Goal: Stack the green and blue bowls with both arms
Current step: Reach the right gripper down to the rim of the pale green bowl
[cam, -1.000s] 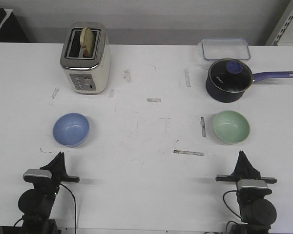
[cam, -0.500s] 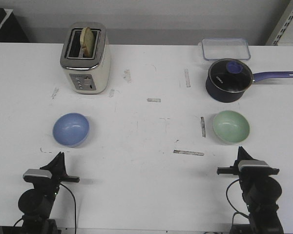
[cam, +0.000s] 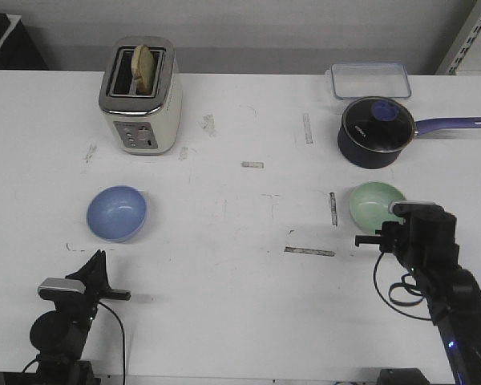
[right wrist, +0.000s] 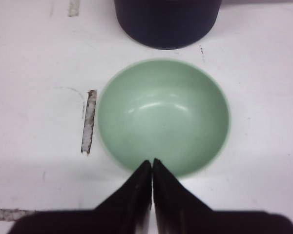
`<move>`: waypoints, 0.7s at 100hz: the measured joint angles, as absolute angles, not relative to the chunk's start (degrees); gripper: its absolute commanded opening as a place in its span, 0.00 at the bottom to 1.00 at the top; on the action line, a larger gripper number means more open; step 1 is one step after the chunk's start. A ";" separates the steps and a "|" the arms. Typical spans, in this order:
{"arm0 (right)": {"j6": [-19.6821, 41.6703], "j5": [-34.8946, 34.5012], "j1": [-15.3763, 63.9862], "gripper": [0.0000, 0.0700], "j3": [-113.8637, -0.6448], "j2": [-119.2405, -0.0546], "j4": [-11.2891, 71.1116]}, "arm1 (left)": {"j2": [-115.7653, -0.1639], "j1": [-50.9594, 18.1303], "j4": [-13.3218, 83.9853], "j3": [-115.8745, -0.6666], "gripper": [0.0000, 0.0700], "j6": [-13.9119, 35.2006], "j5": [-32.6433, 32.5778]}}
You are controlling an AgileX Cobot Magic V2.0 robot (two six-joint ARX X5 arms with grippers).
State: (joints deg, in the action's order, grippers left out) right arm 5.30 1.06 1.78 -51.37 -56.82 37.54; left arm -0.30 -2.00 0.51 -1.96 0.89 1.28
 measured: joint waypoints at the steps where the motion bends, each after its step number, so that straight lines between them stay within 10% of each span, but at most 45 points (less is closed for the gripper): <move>1: 5.39 1.04 1.74 0.00 -51.92 -57.43 38.02 | -0.30 -2.00 0.51 -1.96 0.00 0.89 1.28; 25: 5.91 -6.52 -4.78 0.03 -62.26 -69.76 44.66 | -0.30 -2.00 0.51 -1.96 0.00 0.89 1.28; 42: 6.02 -14.09 -12.29 0.59 -68.16 -75.35 46.15 | -0.30 -2.00 0.51 -1.96 0.00 0.89 1.28; 70: 5.74 -17.80 -20.36 0.63 -69.12 -83.26 46.39 | -0.30 -2.00 0.51 -1.96 0.00 0.89 1.28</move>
